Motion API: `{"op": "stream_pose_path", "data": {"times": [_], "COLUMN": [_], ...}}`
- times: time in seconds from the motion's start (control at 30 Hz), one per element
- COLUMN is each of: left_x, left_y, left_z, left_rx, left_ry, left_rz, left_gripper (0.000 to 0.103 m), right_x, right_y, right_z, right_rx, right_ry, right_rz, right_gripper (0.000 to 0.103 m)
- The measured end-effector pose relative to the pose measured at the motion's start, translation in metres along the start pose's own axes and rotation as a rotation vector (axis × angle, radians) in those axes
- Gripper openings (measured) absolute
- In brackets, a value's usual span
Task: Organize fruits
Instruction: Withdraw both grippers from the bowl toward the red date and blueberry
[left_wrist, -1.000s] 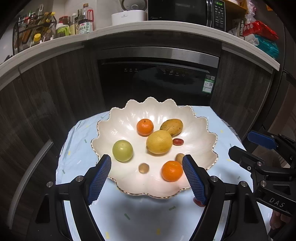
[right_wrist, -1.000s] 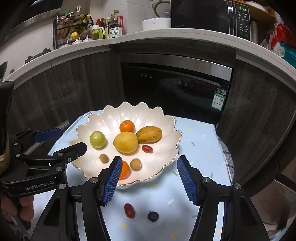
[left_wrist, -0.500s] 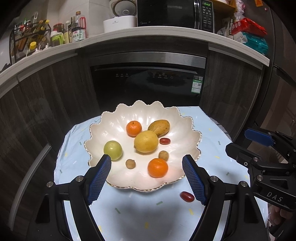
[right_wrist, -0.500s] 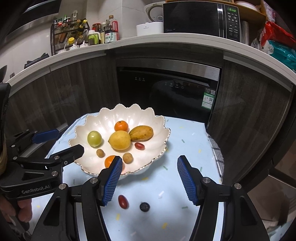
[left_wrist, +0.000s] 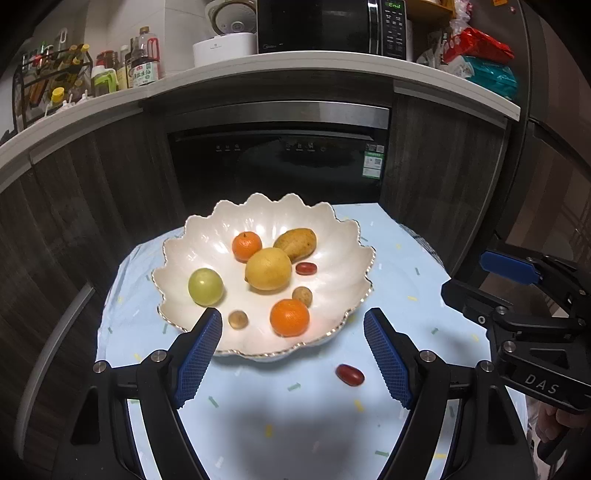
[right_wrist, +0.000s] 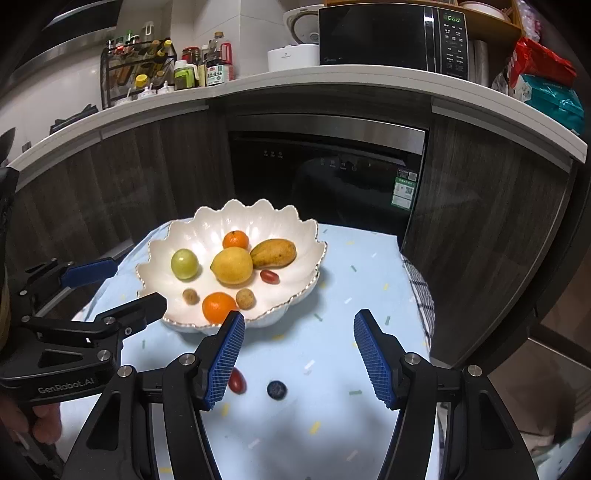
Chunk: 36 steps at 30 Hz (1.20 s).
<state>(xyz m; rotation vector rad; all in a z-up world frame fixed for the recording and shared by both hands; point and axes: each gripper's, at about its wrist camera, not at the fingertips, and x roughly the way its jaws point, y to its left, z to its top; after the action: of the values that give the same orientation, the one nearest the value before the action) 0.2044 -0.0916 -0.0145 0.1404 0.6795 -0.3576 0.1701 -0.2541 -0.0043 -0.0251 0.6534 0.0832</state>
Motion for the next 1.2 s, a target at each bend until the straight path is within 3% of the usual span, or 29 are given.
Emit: {"op": "stream_pose_path", "data": {"times": [0.5, 1.2], "left_x": [0.01, 0.057], "left_y": [-0.02, -0.043], "left_z": [-0.039, -0.068], "left_rx": [0.063, 0.181], "left_ry": [0.051, 0.112], "left_rz": [-0.027, -0.088], "left_gripper": [0.079, 0.077], "right_x": [0.014, 0.061], "right_y": [-0.001, -0.009], "right_z": [-0.037, -0.073], "right_rx": [-0.037, -0.111], "right_ry": [0.058, 0.162], "right_rz": [0.046, 0.135], "right_gripper": [0.063, 0.061]}}
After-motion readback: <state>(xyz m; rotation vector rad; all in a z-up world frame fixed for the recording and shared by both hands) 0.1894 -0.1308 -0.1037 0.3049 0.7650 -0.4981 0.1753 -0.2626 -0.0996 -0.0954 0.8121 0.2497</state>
